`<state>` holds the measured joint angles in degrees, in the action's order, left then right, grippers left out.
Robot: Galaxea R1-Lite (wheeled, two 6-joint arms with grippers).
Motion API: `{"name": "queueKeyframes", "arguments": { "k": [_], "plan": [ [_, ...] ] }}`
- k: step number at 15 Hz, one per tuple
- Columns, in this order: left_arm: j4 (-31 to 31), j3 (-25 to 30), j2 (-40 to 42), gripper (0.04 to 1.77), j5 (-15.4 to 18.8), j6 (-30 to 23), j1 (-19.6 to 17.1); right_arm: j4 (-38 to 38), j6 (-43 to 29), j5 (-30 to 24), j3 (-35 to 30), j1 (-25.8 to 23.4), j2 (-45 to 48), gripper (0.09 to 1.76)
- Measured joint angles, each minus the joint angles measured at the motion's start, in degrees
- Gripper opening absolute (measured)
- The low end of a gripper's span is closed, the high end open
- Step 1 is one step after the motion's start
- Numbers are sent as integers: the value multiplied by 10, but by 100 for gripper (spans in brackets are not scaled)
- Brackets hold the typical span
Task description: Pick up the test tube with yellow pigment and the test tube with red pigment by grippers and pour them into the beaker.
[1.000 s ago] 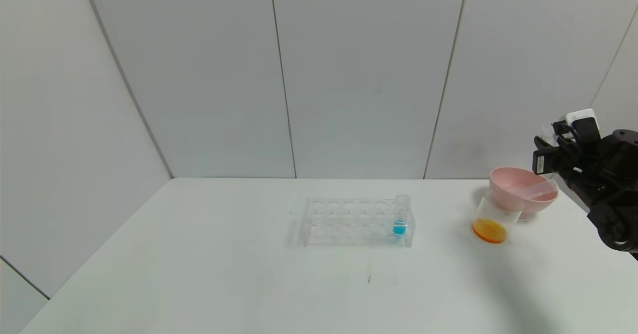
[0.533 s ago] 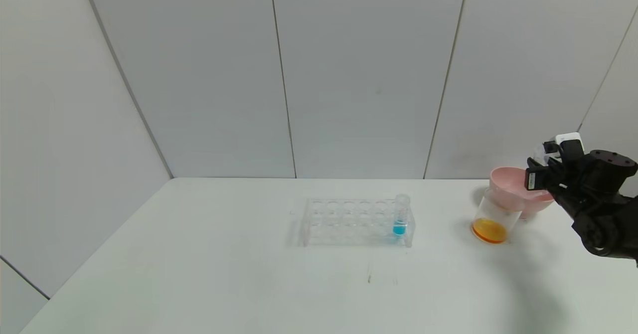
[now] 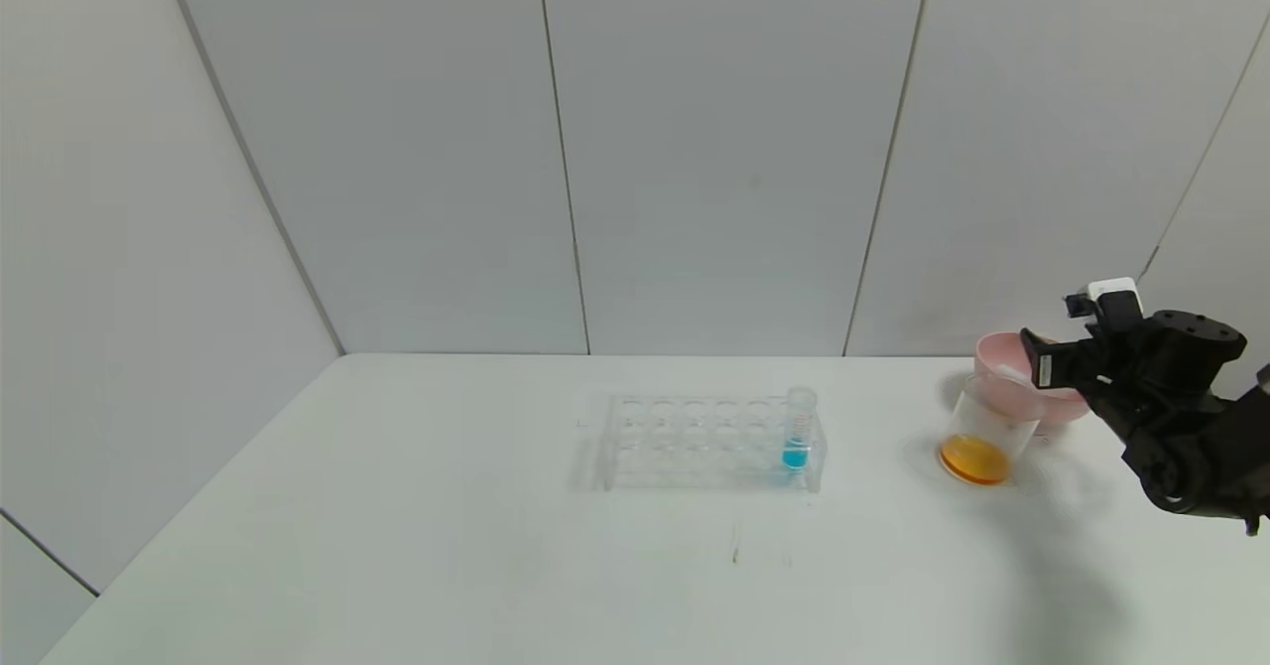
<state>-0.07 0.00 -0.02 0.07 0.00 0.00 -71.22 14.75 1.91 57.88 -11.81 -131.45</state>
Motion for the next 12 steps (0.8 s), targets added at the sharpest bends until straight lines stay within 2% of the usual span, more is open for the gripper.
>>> {"name": "queueKeyframes", "arguments": {
  "k": [3, 6, 9, 12],
  "plan": [
    [0, 0, 0, 176, 0, 0, 0, 0, 1, 0, -1, -1, 13, 137],
    [0, 0, 0, 176, 0, 0, 0, 5, -21, -1, -11, -5, 80, 148],
    [0, 0, 0, 176, 0, 0, 0, 49, -38, 3, -35, -3, 219, 155],
    [0, 0, 0, 176, 0, 0, 0, 166, -49, 11, -73, 17, 419, 160]
  ]
}}
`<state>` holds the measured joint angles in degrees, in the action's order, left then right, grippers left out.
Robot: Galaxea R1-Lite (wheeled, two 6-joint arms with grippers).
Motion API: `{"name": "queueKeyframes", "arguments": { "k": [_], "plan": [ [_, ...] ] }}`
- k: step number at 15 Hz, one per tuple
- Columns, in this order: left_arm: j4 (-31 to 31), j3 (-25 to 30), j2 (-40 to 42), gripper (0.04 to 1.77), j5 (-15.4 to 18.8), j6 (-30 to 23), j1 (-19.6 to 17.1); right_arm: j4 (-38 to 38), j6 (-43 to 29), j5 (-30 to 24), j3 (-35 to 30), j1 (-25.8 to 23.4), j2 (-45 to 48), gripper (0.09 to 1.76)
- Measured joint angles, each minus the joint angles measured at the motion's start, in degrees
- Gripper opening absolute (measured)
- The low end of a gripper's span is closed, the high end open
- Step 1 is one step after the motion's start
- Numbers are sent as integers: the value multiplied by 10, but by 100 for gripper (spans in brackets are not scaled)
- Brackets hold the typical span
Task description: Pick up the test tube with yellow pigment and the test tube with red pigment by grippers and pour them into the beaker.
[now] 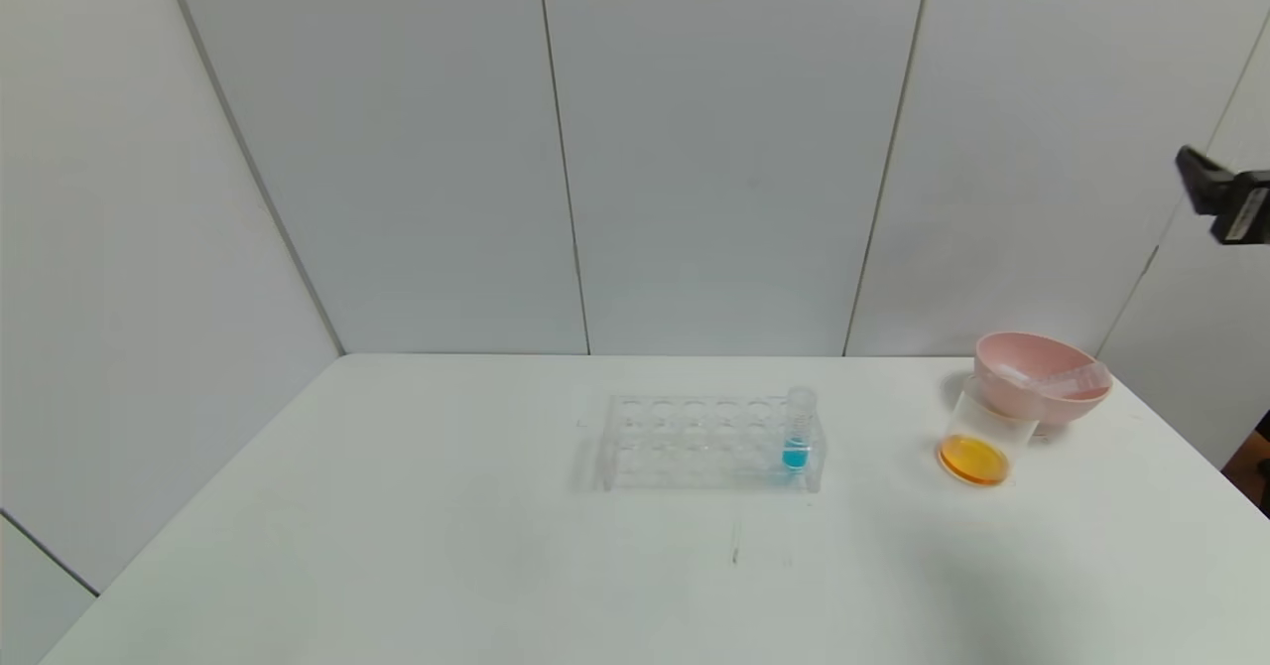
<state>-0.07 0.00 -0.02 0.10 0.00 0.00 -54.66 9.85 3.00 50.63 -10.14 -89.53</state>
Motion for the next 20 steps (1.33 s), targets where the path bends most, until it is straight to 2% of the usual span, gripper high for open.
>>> {"name": "queueKeyframes", "arguments": {
  "k": [3, 5, 7, 9, 12, 13, 17, 20],
  "plan": [
    [0, 0, 0, 176, 0, 0, 0, 177, -12, 30, -53, 45, 227, 164],
    [0, 0, 0, 176, 0, 0, 0, 264, -28, 57, -109, 67, 375, 165],
    [0, 0, 0, 176, 0, 0, 0, 315, -40, 82, -191, 85, 504, 167],
    [0, 0, 0, 176, 0, 0, 0, 344, -55, 94, -303, 94, 606, 168],
    [0, 0, 0, 176, 0, 0, 0, 366, -77, 54, -445, 86, 699, 169],
    [0, 0, 0, 176, 0, 0, 0, 399, -85, 42, -475, 85, 722, 169],
    [0, 0, 0, 176, 0, 0, 0, 551, -93, -27, -503, 101, 806, 170],
    [0, 0, 0, 176, 0, 0, 0, 584, -81, -32, -494, 103, 858, 170]
  ]
}}
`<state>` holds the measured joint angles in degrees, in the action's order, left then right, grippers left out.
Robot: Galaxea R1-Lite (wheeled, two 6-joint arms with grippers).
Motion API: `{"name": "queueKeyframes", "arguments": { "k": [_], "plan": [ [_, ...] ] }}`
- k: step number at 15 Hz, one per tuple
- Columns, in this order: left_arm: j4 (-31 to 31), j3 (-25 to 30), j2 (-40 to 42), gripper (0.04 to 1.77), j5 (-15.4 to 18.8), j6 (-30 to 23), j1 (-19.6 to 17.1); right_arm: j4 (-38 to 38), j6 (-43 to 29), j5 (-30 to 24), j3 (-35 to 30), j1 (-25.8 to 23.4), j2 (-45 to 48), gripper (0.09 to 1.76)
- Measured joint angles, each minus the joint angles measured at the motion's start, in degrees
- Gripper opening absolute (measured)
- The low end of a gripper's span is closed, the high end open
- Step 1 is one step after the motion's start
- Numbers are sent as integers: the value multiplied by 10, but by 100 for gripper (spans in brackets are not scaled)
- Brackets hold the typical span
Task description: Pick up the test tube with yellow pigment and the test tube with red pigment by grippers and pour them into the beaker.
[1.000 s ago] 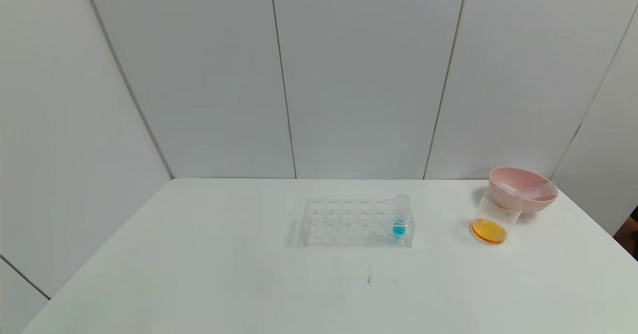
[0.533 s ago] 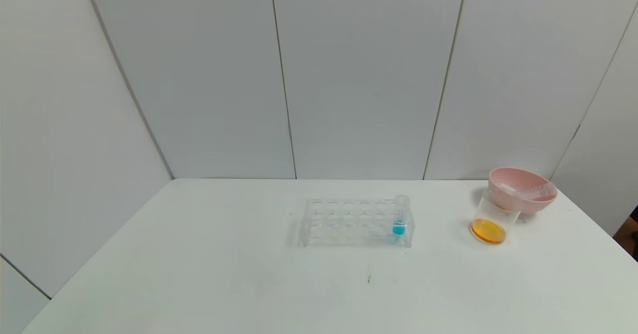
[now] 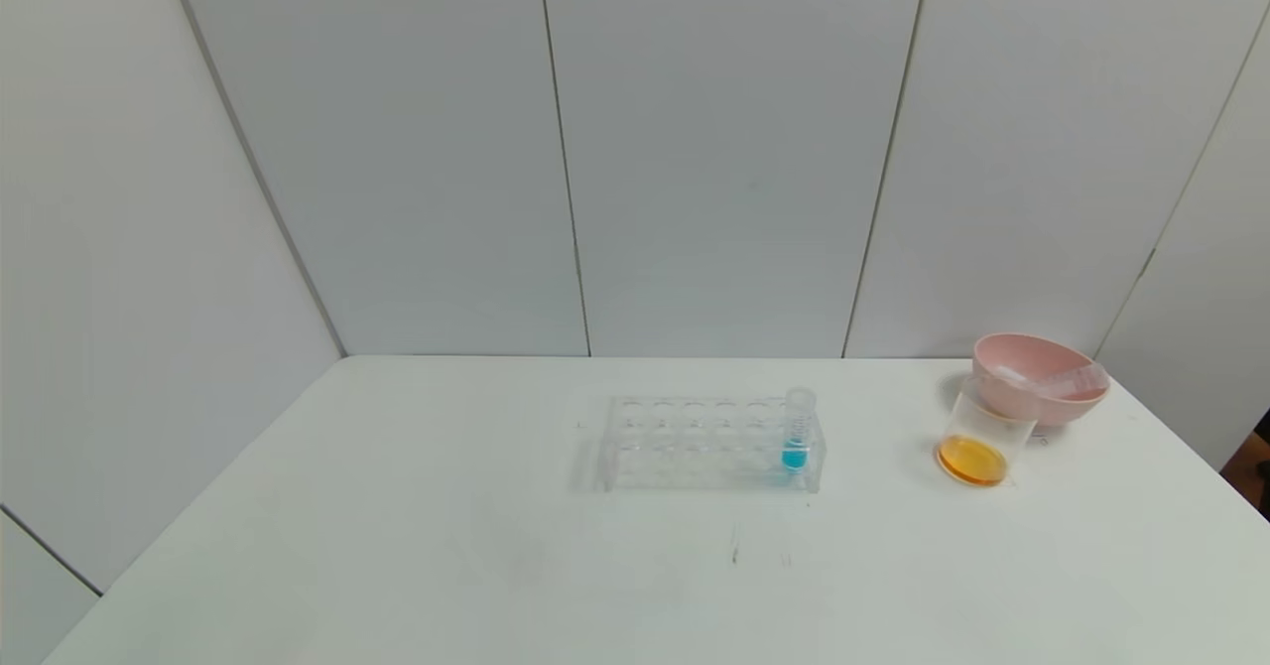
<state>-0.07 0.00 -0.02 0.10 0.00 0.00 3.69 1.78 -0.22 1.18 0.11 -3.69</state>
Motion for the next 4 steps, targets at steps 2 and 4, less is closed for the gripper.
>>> {"name": "queueKeyframes", "arguments": {
  "k": [2, 4],
  "plan": [
    [0, 0, 0, 176, 0, 0, 0, -7, 3, -2, 1, 0, 22, 170],
    [0, 0, 0, 176, 0, 0, 0, -9, 2, -2, 0, 0, 32, 170]
  ]
}}
